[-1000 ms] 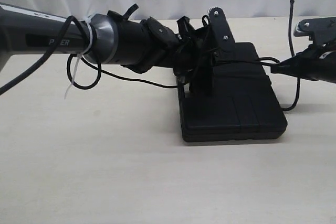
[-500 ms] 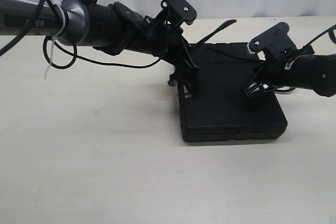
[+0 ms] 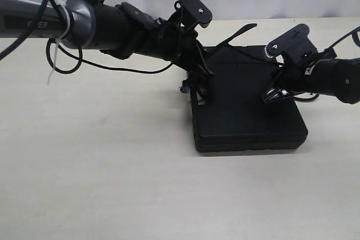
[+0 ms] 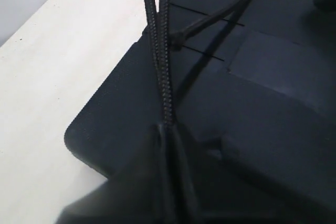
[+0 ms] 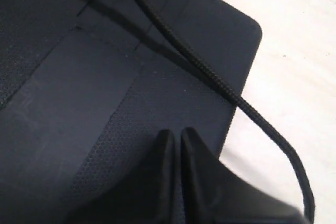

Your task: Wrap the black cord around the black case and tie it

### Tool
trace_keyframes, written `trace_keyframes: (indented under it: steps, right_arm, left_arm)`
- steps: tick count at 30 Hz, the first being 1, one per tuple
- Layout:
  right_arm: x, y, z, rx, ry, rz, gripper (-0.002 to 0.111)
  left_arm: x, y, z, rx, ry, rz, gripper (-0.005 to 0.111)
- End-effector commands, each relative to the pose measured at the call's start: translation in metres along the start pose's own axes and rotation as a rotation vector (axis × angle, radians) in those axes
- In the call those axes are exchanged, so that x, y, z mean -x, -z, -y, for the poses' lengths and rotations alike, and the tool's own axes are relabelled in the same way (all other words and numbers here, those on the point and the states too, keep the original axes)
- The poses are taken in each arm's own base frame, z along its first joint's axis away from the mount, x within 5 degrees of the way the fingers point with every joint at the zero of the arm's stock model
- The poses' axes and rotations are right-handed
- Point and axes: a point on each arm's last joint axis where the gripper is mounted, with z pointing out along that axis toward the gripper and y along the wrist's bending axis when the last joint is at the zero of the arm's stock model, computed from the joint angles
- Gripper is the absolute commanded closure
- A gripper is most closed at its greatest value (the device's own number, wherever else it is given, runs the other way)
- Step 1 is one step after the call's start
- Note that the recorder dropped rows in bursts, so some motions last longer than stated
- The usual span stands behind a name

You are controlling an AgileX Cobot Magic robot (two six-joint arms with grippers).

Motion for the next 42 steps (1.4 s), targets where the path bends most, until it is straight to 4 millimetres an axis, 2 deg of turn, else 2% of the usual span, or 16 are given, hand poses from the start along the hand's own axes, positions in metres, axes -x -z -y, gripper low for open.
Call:
trace_keyframes:
  steps: [1, 9, 11, 22, 27, 32, 34, 39, 42]
  right_arm:
    - [0.003, 0.003, 0.000, -0.008, -0.003, 0.024, 0.104]
    - [0.005, 0.003, 0.001, -0.015, -0.021, 0.042, 0.104]
    - [0.005, 0.003, 0.001, -0.015, -0.025, 0.044, 0.104]
    - [0.005, 0.003, 0.002, -0.016, -0.025, 0.046, 0.104]
    - [0.006, 0.003, 0.002, -0.017, -0.025, 0.048, 0.104]
    - [0.008, 0.003, 0.002, -0.024, -0.033, 0.066, 0.104]
    - [0.008, 0.003, 0.003, -0.025, -0.044, 0.069, 0.104]
    - [0.011, 0.003, 0.004, -0.032, -0.109, 0.098, 0.104]
    - [0.011, 0.003, 0.004, -0.033, -0.111, 0.101, 0.104]
  left_arm:
    - [0.004, 0.003, 0.003, -0.029, -0.015, 0.010, 0.107]
    - [-0.010, -0.007, 0.018, -0.187, -0.135, -0.016, 0.107]
    - [-0.012, -0.010, 0.018, -0.183, -0.121, -0.018, 0.107]
    - [0.014, 0.006, 0.002, -0.038, 0.006, 0.078, 0.107]
    - [0.014, 0.006, 0.002, -0.033, 0.005, 0.079, 0.107]
    - [0.017, 0.008, 0.017, -0.196, -0.003, 0.105, 0.107]
    - [0.016, 0.007, 0.013, -0.155, -0.002, 0.098, 0.107]
    - [0.007, 0.000, 0.023, -0.256, -0.059, 0.093, 0.107]
    - [0.002, -0.005, 0.022, -0.242, -0.050, 0.079, 0.107]
